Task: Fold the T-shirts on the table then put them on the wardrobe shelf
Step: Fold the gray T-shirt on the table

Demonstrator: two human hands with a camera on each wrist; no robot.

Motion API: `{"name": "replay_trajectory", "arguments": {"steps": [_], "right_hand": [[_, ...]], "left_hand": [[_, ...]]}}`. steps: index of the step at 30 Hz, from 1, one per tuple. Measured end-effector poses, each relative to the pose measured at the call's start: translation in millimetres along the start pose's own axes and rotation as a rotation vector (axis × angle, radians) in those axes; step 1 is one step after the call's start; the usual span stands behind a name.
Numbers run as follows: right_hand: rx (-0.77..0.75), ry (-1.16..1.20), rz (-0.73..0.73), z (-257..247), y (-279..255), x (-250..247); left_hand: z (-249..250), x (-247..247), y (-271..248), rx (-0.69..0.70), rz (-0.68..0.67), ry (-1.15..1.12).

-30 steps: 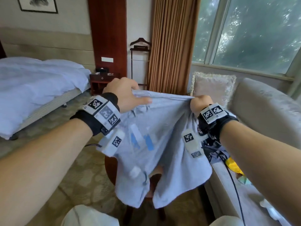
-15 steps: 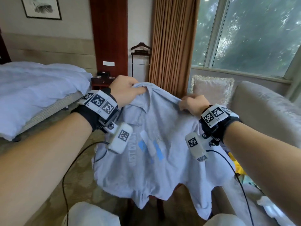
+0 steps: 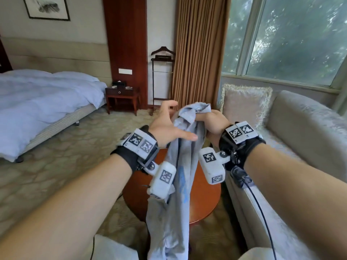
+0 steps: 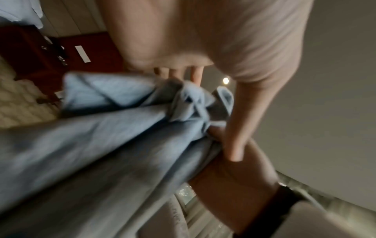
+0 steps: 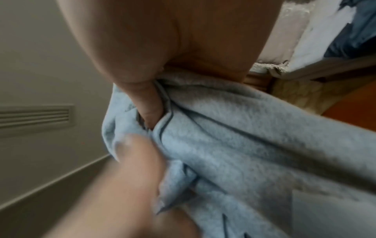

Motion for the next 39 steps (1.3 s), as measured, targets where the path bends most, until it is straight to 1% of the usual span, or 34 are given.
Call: {"name": "replay_trajectory", "arguments": {"steps": [1,2,4,5,6,8,10,13,16,18,19,20,21,23,24,25,27,29,32,34,37,39], "right_hand": [[-0.005,0.048,0.01,0.3,2.6,0.3],[-0.003,0.102,0.007,-3.0,-0.8,1.6],[0.019,0.218,-0.025,-9.0,-4.7,-0.6],[0.028,0.274,-0.034,-10.3,-3.8,-4.8],[0.038,0.32,-0.053,-12.5,-5.9,-9.5],[0.053,0.382,-0.033,-12.9,-1.9,-19.3],[0.04,0.339,0.061,-12.8,3.1,-34.4],[0.028,0.137,0.247,-12.4,8.8,-63.2],[0.058,-0.175,0.276,-16.0,7.7,-75.6],[0.042,-0.371,0.217,-24.3,3.9,-69.8],[-0.003,-0.451,0.197,-28.5,1.5,-64.2],[-0.036,-0.41,0.153,-31.5,-2.5,-54.5],[-0.077,-0.342,0.072,-34.0,-6.0,-44.1],[-0.088,-0.246,-0.133,-33.9,-13.4,-24.7],[-0.072,-0.297,-0.248,-32.8,-17.6,-14.9],[-0.087,-0.382,-0.321,-32.6,-20.0,-8.5],[-0.091,-0.416,-0.364,-34.0,-21.3,-4.3],[-0.088,-0.421,-0.379,-33.8,-19.6,-4.5],[-0.103,-0.429,-0.323,-29.0,-17.2,-5.7],[-0.1,-0.321,-0.304,-29.6,-20.6,-6.1],[-0.086,-0.121,-0.332,-36.3,-28.6,-5.9],[-0.076,-0.01,-0.376,-41.7,-32.2,-6.0]], "left_hand": [[-6.9,4.5,1.6,-0.051,0.014,0.059],[-15.4,8.6,1.7,-0.116,-0.007,0.124],[-38.1,18.9,1.8,-0.257,-0.131,0.2],[-47.6,23.2,1.9,-0.303,-0.182,0.201],[-52.5,25.4,0.8,-0.328,-0.202,0.188],[-55.5,24.6,1.5,-0.347,-0.181,0.163],[-52.9,19.6,3.6,-0.321,-0.169,0.15],[-42.1,7.3,5.6,-0.199,-0.121,0.163],[-23.7,-6.8,7.1,-0.072,-0.027,0.106],[-7.5,-12.4,8.4,0.03,0.03,0.131],[1.5,-12.9,8.6,0.071,0.033,0.146],[10.9,-12.8,8.4,0.107,0.022,0.152],[20.9,-12.1,7.5,0.144,-0.003,0.152],[37.8,-9.5,6.6,0.224,-0.041,0.172],[44.3,-8.7,6.8,0.268,-0.052,0.193],[48.5,-8.9,7.1,0.299,-0.05,0.217],[50.9,-12.9,6.4,0.316,-0.022,0.229],[46.3,-19.2,2.9,0.283,0.003,0.167],[33.4,-23.4,-2.0,0.167,0.004,0.083],[20.4,-20.1,-4.1,0.044,-0.034,0.091],[-4.1,-7.1,-6.2,-0.116,-0.112,0.156],[-17.5,1.0,-9.7,-0.212,-0.089,0.117]]}}
Point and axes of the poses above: each hand's wrist, its own y-axis towards the middle knuckle, its own x-axis out of the palm, z = x × y, the point moved 3 cm from there along y, towards the middle knuckle, and after that the axes turned 8 degrees about y, right-handed, at the moved point
